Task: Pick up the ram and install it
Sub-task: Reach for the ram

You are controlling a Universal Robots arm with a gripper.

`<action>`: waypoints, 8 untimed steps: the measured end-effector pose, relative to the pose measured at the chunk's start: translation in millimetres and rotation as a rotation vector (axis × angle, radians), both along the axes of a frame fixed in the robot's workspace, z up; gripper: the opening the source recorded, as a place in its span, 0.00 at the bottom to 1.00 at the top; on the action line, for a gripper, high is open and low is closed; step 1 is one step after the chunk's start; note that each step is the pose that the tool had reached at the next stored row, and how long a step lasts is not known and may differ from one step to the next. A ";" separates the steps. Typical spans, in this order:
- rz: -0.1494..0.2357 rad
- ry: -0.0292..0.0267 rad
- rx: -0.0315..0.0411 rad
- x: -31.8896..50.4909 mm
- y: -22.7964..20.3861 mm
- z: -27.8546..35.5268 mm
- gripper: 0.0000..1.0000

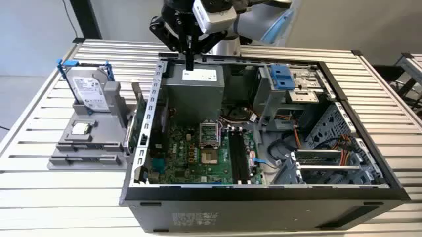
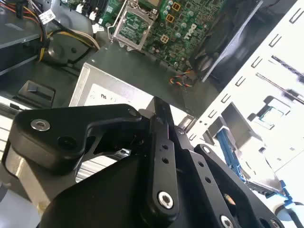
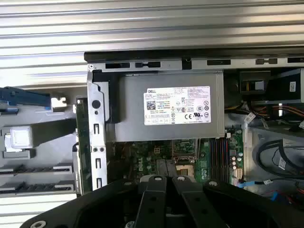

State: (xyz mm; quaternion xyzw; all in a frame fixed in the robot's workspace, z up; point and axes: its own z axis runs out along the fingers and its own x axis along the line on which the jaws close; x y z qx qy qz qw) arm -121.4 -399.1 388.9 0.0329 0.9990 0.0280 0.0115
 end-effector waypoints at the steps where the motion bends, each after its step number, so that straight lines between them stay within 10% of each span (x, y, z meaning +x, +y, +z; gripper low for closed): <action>1: 0.000 0.0000 0.0000 0.0 0.0 0.0 0.00; 8: 0.000 0.0000 0.0000 0.0 0.0 0.0 0.00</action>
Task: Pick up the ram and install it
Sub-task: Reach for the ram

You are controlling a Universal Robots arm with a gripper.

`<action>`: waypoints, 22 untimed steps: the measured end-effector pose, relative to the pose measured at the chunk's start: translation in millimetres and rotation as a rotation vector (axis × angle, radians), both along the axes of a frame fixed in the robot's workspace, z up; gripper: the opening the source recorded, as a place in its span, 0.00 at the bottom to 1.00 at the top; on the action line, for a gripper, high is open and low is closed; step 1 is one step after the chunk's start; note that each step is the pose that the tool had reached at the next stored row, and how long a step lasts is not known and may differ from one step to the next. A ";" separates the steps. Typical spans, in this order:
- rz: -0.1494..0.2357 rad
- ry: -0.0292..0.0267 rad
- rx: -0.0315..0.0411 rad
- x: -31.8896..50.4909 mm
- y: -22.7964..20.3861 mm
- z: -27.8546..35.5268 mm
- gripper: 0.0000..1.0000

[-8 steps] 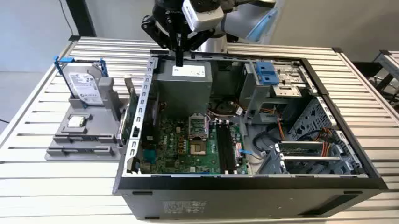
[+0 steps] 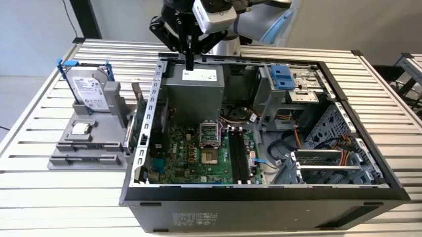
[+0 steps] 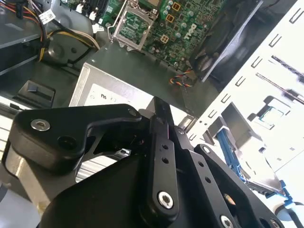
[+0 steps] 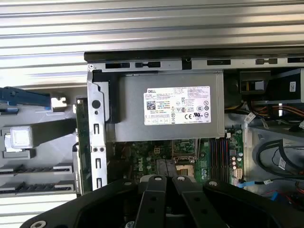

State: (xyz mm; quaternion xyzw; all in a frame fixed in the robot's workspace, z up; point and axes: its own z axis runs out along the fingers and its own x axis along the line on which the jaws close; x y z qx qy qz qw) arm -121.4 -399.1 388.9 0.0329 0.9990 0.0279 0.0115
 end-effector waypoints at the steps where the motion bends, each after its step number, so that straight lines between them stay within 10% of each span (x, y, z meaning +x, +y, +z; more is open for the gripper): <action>1: 0.000 0.0000 0.0000 0.0 0.0 0.0 0.00; 22: 0.000 0.0000 0.0001 -36.9 0.0 0.0 0.00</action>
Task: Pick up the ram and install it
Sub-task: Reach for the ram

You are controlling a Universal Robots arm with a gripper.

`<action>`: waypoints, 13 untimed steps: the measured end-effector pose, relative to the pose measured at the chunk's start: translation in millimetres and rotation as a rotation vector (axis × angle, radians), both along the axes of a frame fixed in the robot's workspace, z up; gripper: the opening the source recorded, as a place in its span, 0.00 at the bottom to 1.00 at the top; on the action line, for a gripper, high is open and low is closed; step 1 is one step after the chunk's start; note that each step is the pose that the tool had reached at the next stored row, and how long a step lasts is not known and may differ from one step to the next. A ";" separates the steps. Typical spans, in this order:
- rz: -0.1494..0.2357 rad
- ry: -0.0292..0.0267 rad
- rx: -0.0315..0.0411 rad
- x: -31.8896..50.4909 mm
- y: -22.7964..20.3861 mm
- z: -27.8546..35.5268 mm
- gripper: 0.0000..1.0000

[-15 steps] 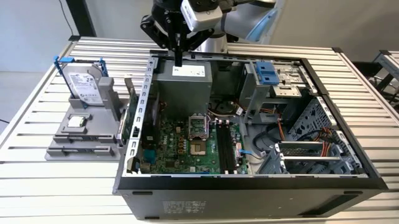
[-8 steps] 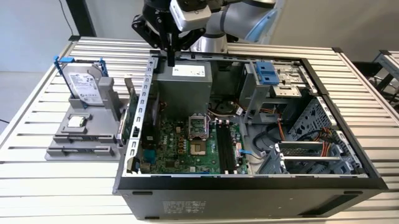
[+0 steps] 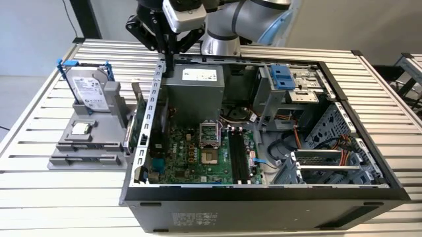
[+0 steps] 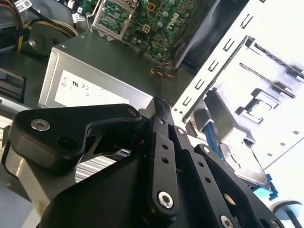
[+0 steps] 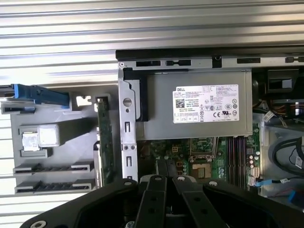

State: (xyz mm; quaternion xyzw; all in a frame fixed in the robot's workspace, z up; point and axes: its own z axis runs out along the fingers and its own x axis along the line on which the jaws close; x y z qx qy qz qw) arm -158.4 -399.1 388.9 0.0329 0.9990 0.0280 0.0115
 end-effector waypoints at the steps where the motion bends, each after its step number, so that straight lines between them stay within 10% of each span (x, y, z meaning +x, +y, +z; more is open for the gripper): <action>1: 0.000 0.0000 0.0000 -2.5 0.0 0.0 0.00; 13: 0.000 0.0000 0.0005 -33.7 0.0 0.0 0.00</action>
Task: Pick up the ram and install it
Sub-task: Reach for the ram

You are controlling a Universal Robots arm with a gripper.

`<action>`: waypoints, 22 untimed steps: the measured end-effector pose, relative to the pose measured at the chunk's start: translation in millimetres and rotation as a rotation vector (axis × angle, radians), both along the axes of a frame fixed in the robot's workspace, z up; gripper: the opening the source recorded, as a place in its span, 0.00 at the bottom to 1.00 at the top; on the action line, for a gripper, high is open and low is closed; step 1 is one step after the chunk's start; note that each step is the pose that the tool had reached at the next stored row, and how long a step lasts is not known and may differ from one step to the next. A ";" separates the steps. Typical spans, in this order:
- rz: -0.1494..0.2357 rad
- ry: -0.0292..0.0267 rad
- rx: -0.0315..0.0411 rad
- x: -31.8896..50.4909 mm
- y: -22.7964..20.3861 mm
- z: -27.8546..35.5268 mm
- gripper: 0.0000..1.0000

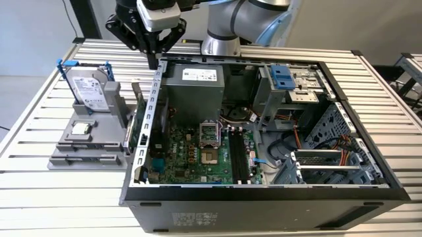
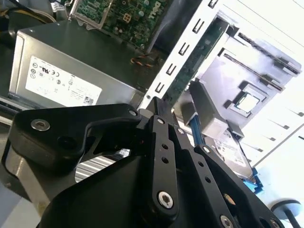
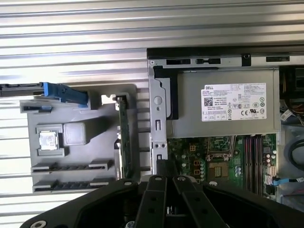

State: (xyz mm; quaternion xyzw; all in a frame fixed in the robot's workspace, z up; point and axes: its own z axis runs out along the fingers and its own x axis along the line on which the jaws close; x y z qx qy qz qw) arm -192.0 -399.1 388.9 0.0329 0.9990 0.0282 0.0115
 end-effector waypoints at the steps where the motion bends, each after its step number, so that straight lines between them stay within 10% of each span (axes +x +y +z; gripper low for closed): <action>1: 0.000 0.0000 0.0001 -2.8 0.0 0.0 0.00; 22: 0.000 0.0000 0.0013 -57.6 0.0 0.0 0.00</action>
